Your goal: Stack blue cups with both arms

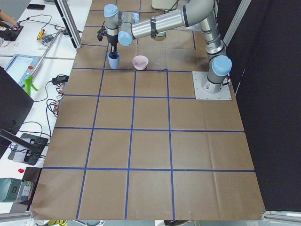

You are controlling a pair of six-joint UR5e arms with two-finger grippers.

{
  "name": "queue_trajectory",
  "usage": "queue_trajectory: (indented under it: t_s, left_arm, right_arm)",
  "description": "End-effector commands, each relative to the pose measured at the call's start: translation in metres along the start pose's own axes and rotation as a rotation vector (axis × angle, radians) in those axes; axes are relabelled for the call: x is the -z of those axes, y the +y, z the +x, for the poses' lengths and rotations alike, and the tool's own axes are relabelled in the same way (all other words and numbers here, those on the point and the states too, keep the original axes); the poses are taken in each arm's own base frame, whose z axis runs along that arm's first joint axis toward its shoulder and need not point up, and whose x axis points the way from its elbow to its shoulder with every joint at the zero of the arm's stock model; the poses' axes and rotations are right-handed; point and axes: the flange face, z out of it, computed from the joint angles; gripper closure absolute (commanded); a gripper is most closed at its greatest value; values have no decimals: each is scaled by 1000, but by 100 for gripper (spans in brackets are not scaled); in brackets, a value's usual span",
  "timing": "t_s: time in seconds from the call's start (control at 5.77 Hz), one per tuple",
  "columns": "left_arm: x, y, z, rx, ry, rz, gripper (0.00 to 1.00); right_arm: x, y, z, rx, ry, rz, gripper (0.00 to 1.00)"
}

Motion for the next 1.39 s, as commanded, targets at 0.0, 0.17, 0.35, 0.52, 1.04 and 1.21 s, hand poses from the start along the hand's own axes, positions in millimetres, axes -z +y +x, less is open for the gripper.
queue_trajectory:
  t_s: [0.0,0.17,0.35,0.52,1.04,1.21]
  left_arm:
    - [-12,23,115,62,19,27,100]
    - [-28,26,149,93,46,76,100]
    - [-38,27,164,138,71,112,99]
    - [-37,29,169,138,85,108,98]
    - [-32,38,183,136,104,105,33]
    - [-23,38,182,134,115,112,1]
  right_arm:
    - [-4,-2,-3,3,-3,-9,94]
    - [-4,-2,-3,5,-2,-7,94]
    - [-6,-3,-3,9,-3,-12,94]
    - [-7,-3,-3,12,-3,-14,94]
    - [-8,-3,-3,15,-3,-15,94]
    - [-8,-3,-3,17,-3,-15,94]
